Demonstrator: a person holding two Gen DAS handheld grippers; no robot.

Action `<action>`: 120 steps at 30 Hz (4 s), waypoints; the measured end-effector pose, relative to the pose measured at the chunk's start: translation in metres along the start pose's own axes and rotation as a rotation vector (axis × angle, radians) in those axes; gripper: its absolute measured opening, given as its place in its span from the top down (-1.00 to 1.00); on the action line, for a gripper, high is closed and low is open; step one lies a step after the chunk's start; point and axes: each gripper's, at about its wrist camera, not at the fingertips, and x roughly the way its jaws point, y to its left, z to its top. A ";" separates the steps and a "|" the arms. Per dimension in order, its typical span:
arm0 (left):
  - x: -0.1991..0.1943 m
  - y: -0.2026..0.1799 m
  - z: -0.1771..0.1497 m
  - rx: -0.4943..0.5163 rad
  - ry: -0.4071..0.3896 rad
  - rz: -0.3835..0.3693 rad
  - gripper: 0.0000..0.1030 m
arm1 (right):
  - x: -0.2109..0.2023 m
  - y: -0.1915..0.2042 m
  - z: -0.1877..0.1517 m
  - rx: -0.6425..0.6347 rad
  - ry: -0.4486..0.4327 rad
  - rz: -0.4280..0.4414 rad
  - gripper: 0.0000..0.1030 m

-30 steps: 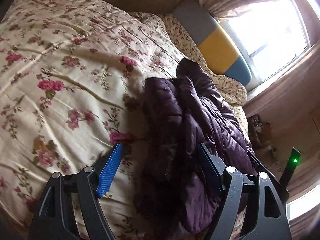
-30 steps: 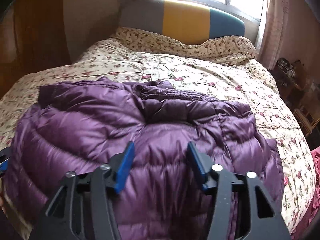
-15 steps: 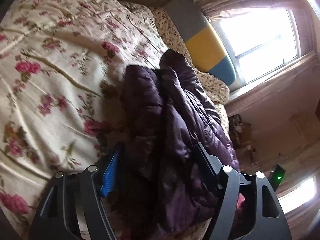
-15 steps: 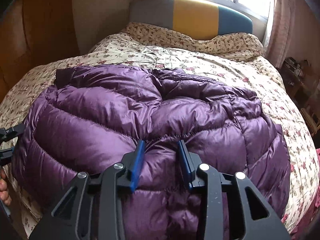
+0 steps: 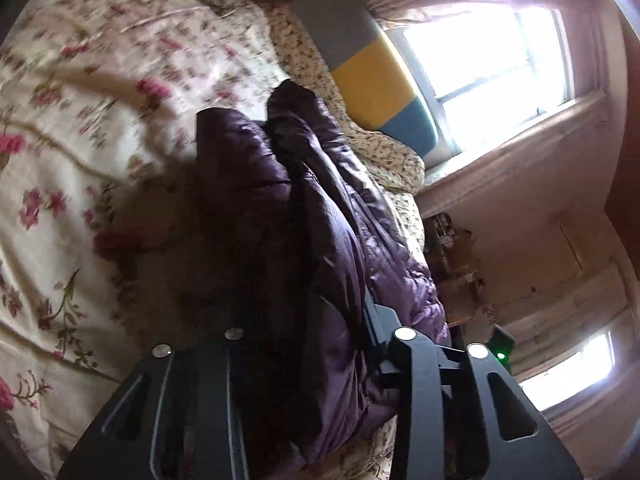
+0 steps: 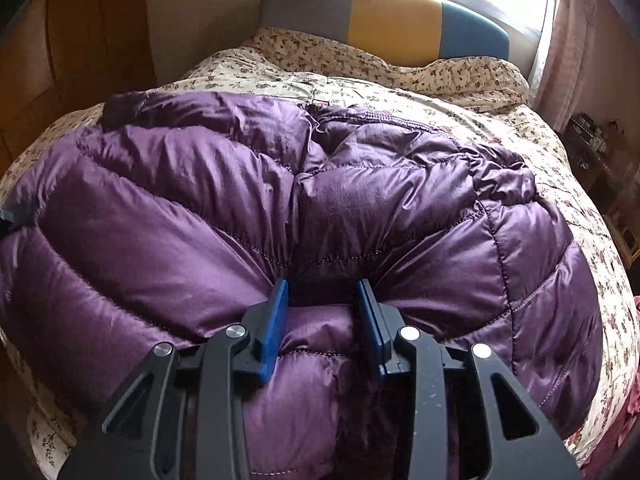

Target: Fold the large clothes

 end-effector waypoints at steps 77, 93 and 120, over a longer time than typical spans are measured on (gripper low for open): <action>0.174 -0.256 -0.071 0.728 0.246 -0.077 -0.59 | -0.115 -0.172 -0.043 0.334 0.088 -0.588 -0.22; 0.160 -0.160 -0.029 0.621 0.128 0.251 -0.59 | -0.167 -0.106 0.001 0.225 -0.057 -0.483 -0.30; 0.183 -0.168 -0.043 0.695 0.166 0.209 -0.51 | -0.079 -0.098 -0.016 0.194 0.150 -0.330 0.69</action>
